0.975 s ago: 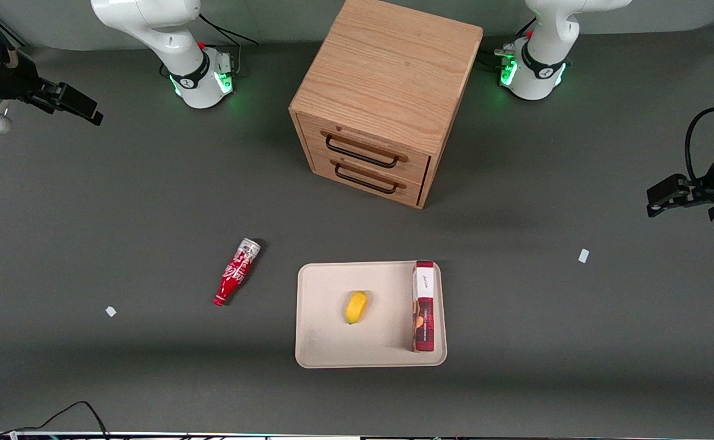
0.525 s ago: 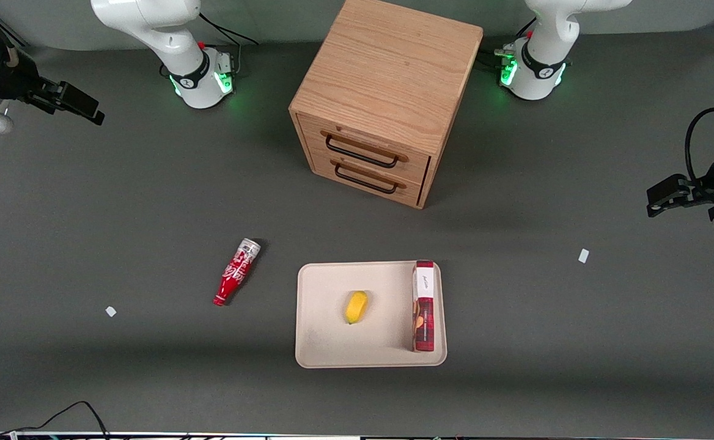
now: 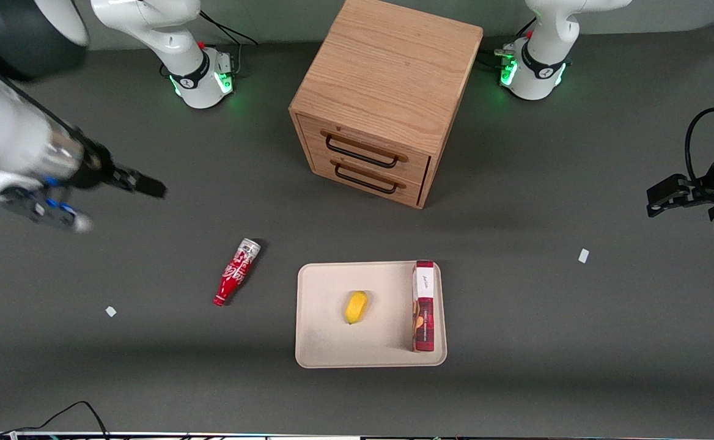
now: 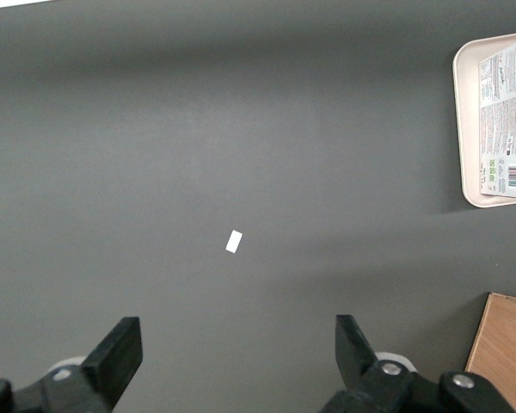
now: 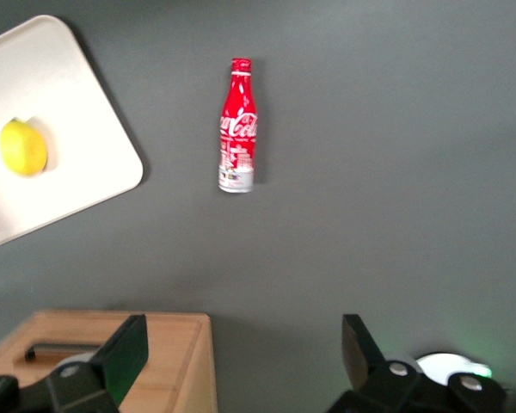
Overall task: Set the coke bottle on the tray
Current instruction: 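Lower the right gripper over the bottle and close on its body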
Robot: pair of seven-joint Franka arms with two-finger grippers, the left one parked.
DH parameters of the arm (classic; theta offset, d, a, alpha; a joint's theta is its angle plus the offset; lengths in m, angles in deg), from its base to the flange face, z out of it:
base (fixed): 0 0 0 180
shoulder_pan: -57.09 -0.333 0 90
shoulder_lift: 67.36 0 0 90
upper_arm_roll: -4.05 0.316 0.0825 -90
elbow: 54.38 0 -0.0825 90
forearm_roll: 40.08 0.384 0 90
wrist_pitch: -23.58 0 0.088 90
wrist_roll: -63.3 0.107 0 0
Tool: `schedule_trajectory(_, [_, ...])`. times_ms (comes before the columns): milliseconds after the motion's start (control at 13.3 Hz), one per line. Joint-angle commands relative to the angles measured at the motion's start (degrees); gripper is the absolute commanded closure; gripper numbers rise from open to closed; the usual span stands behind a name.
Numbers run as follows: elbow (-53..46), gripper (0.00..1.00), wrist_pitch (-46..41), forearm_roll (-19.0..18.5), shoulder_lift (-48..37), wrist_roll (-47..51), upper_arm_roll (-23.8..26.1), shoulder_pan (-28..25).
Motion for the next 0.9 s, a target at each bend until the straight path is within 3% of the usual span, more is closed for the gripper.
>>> schedule_trajectory(0, [-1.51, 0.00, 4.34, 0.17, 9.42, 6.99, 0.95, -0.41])
schedule_trajectory(525, [15.45, 0.00, 34.29, -4.05, 17.53, 11.93, 1.13, -0.68])
schedule_trajectory(825, [18.10, 0.00, 43.37, -4.94, 21.31, 12.63, 1.13, -0.86])
